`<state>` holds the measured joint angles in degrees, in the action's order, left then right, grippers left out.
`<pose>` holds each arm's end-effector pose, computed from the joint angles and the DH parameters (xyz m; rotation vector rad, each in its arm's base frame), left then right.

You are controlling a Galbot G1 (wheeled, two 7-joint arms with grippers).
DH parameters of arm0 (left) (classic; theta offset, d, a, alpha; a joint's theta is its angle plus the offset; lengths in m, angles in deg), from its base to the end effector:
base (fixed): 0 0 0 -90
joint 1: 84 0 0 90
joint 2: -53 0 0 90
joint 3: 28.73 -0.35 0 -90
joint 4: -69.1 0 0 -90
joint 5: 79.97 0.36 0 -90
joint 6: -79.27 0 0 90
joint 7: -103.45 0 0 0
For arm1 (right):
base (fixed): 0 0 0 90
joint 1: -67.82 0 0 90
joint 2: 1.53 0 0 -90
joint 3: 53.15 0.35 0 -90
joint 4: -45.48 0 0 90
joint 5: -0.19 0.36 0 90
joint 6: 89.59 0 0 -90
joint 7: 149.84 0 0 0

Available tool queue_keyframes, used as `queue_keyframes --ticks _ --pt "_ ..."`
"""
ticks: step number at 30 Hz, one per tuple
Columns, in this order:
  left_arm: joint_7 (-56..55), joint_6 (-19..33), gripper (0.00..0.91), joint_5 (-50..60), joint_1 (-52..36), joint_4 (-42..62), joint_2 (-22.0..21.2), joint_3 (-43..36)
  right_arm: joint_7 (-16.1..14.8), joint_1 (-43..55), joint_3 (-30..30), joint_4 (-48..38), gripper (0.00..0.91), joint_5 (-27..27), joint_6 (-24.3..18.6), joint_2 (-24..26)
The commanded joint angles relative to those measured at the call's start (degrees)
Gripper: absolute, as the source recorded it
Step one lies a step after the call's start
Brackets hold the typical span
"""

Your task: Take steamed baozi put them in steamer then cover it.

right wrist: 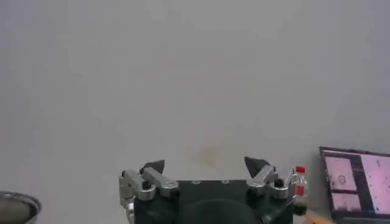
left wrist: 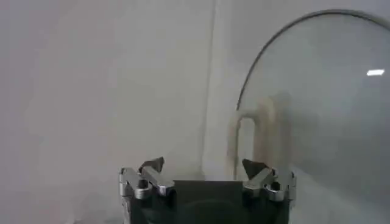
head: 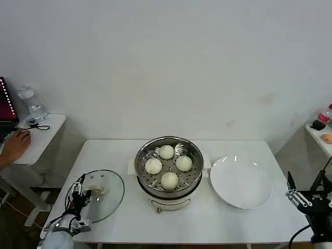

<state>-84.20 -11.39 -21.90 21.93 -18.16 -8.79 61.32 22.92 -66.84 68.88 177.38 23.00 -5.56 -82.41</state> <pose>0.2570 0.1739 -0.4097 -0.1444 -2.1600 -2.0419 0.1014 -0.1577 -0.2206 0.2395 2.9745 -0.1866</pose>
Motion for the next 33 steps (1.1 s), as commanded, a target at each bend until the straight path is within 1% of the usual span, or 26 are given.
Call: queue_keyframes --ticks 1,3,4,5,6,7,8,18,24,29,33 --pt "-0.16 0.04 0.907 0.43 -5.58 5.01 0.18 -1.78 -0.03 -0.27 0.36 0.23 0.907 0.03 0.11 -0.23" --pt "-0.27 0.15 0.907 0.64 -6.38 5.86 0.10 -1.96 -0.04 -0.23 0.48 0.27 0.907 0.04 0.19 -0.20" --pt "-0.24 0.17 0.846 0.72 -6.57 6.00 0.08 -2.03 -0.03 -0.21 0.52 0.27 0.907 0.05 0.21 -0.20" --pt "-0.21 0.22 0.595 0.80 -6.74 6.23 0.06 -2.12 -0.03 -0.14 0.52 0.24 0.907 0.05 0.28 -0.21" --pt "-0.33 0.31 0.252 0.89 -6.91 6.49 -0.06 -2.20 -0.02 -0.08 0.54 0.20 0.907 0.04 0.33 -0.21" --pt "-0.49 0.40 0.081 1.04 -6.93 6.66 -0.16 -2.21 -0.01 -0.07 0.52 0.16 0.907 0.06 0.36 -0.23" --pt "-0.65 0.62 0.000 1.45 -6.97 6.89 -0.33 -2.17 -0.02 0.01 0.50 0.07 0.907 0.08 0.42 -0.23" --pt "-2.42 2.41 0.000 3.92 -6.85 8.30 -1.53 -1.46 0.23 0.69 0.47 -0.22 0.907 0.33 0.86 0.27" --pt "-6.30 4.13 0.000 6.51 -6.43 8.02 -2.57 0.26 0.43 0.63 0.57 -0.02 0.907 0.44 0.91 0.43" --pt "-10.72 4.77 0.000 7.68 -4.12 5.37 -3.52 2.45 0.54 0.60 0.71 0.63 0.907 0.76 1.18 0.85" --pt "-13.02 4.49 0.000 7.62 -1.98 1.27 -3.87 4.43 0.57 0.66 0.35 0.95 0.907 0.70 1.24 1.11"
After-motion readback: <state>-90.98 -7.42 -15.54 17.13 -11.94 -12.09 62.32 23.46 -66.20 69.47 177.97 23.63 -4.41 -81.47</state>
